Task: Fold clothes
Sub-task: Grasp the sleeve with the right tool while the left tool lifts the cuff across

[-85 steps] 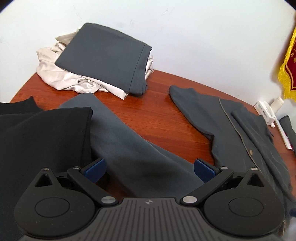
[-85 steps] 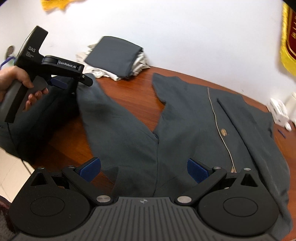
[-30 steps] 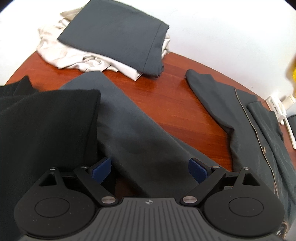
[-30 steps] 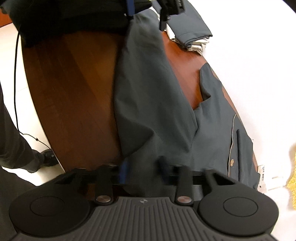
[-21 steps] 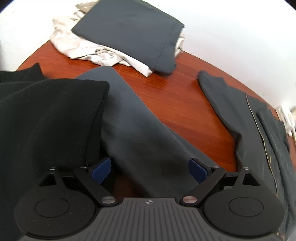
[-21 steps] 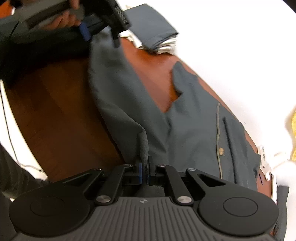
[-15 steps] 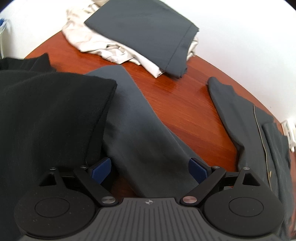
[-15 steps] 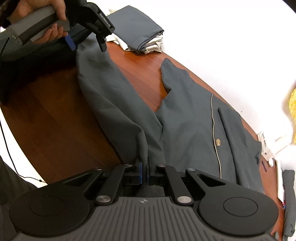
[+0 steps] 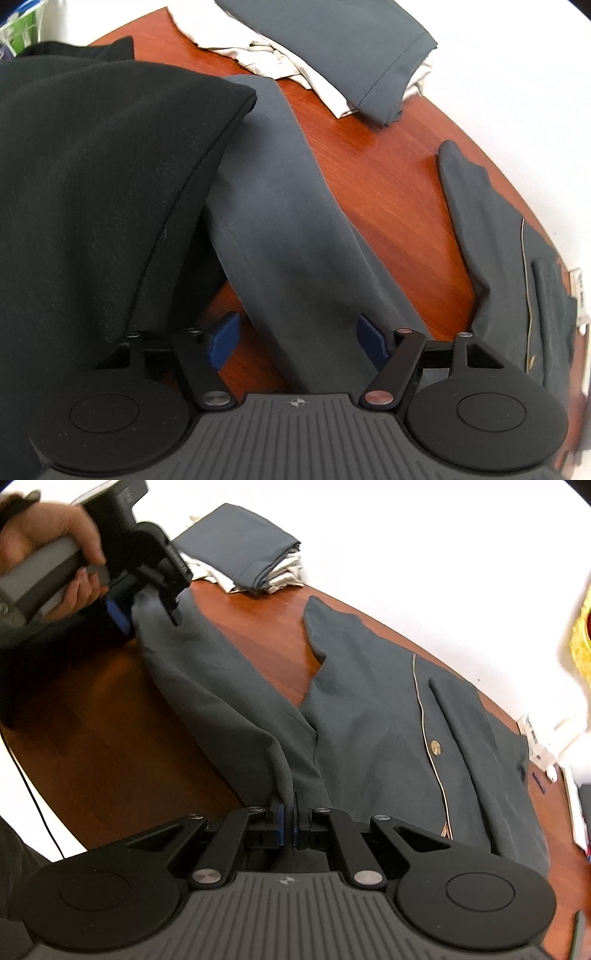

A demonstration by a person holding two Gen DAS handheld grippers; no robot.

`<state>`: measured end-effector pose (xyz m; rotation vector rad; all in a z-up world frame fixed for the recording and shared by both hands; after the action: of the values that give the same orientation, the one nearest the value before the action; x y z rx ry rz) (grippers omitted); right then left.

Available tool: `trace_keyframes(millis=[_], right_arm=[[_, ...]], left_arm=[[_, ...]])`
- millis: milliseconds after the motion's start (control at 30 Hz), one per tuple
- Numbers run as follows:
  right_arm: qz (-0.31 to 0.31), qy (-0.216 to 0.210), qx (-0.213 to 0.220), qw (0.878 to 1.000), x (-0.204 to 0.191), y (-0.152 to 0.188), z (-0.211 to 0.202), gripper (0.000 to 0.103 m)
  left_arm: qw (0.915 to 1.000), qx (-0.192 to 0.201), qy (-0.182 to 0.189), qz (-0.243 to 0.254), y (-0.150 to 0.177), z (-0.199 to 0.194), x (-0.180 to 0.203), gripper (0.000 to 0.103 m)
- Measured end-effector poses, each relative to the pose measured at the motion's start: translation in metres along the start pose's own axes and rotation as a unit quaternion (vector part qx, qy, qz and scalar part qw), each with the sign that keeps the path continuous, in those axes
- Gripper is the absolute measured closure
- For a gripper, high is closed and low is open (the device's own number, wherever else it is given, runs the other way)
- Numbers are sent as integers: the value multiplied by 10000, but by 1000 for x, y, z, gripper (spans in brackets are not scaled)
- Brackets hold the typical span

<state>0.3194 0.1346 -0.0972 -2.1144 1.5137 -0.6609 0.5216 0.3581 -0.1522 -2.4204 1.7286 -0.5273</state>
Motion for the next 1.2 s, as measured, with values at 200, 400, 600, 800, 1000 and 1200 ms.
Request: trace_keyframes(millis=[200, 400, 600, 800, 1000, 1200], right_arm=[[126, 91, 66, 9999, 4, 0, -6, 98], [270, 161, 84, 9995, 8, 0, -9, 98], [341, 204, 58, 9992, 8, -1, -8, 98], [518, 82, 10, 9986, 5, -4, -9, 98], [1038, -179, -7, 9944, 7, -9, -10, 98], [1787, -239, 16, 9836, 23, -12, -8, 99]], left_arm=[[9994, 22, 115, -339, -7, 12, -3, 45], [9985, -79, 171, -522, -10, 25, -10, 69], [9986, 98, 303, -428, -12, 27, -18, 99], [9957, 855, 345, 92, -14, 5, -3, 101], [9809, 1714, 413, 828, -22, -24, 24, 101], [9604, 2212, 632, 1574, -32, -36, 68, 101]])
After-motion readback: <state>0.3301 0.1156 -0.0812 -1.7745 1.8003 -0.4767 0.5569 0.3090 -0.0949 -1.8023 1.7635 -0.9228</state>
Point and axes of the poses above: each gripper's, at about its wrist camera, not at the fingertips, and z roughly the way its jaws point, x to its right, y to its underside, the point moved 1 cm from there along z, roughly the way its jaws point, and after that the axes turned 8 degrees about -y, right-handed, at the moved point
